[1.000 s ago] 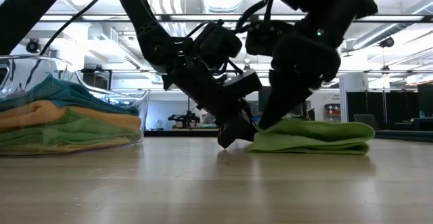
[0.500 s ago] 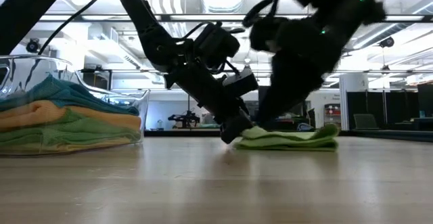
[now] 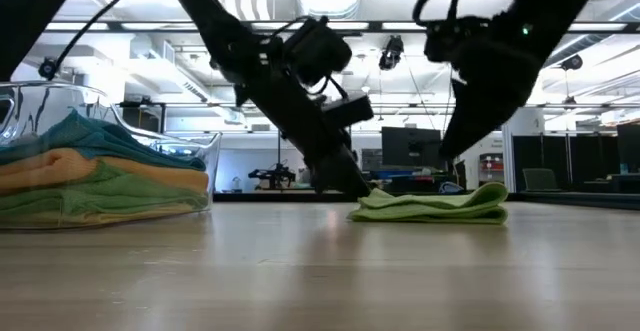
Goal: Fold microfiber towels
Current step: Fold the green microfiber towel on the table
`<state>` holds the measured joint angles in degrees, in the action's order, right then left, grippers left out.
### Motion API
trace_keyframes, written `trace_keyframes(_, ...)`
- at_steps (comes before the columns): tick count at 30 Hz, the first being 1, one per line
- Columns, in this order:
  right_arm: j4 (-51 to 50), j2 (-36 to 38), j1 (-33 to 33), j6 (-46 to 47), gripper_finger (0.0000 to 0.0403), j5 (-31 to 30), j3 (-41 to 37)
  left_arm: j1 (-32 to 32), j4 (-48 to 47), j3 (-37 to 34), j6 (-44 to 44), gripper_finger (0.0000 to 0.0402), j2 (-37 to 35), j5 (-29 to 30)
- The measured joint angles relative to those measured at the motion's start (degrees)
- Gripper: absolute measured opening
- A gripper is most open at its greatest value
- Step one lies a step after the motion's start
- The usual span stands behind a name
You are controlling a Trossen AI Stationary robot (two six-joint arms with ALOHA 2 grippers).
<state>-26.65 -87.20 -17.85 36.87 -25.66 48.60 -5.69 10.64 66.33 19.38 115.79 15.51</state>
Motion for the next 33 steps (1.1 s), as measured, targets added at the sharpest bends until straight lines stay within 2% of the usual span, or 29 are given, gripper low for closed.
trace_keyframes(5, 13.2, -2.8, 0.0, 0.2, 0.0188, 0.2, -6.1, 0.7, -7.6, 0.0, -3.0, 0.0178, -5.3, 0.4)
trace_keyframes(8, 19.2, -6.9, 0.1, 0.2, 0.0187, 0.4, -7.4, 1.2, -8.1, -0.2, -8.2, 0.0191, -8.4, -0.4)
trace_keyframes(10, 21.4, -9.9, 0.1, -0.2, 0.0187, 1.2, -7.5, 1.7, -4.2, -0.1, -11.8, 0.0193, -8.6, -2.9)
trace_keyframes(13, 25.2, -13.4, 0.0, -1.9, 0.0187, 4.2, -5.6, 2.6, -2.6, -0.1, -18.9, 0.0194, -7.5, -3.5)
trace_keyframes(19, 20.4, -14.0, -4.0, -4.9, 0.0187, 8.9, -1.1, 2.7, -8.6, -0.1, -39.4, 0.0194, -5.1, -3.6)
trace_keyframes(24, 11.5, -9.2, -5.2, -4.4, 0.0187, 2.1, 1.1, 3.5, -19.7, -0.1, -53.9, 0.0194, -6.0, -4.3)
trace_keyframes(30, 8.8, -5.7, -5.1, -4.4, 0.0187, -2.0, 0.1, 10.2, -19.6, -0.2, -69.0, 0.0194, -8.4, -2.7)
trace_keyframes(33, 9.3, -5.4, -4.8, -6.3, 0.0187, -2.7, 0.0, 14.2, -20.3, -0.3, -73.5, 0.0194, -8.6, 2.0)
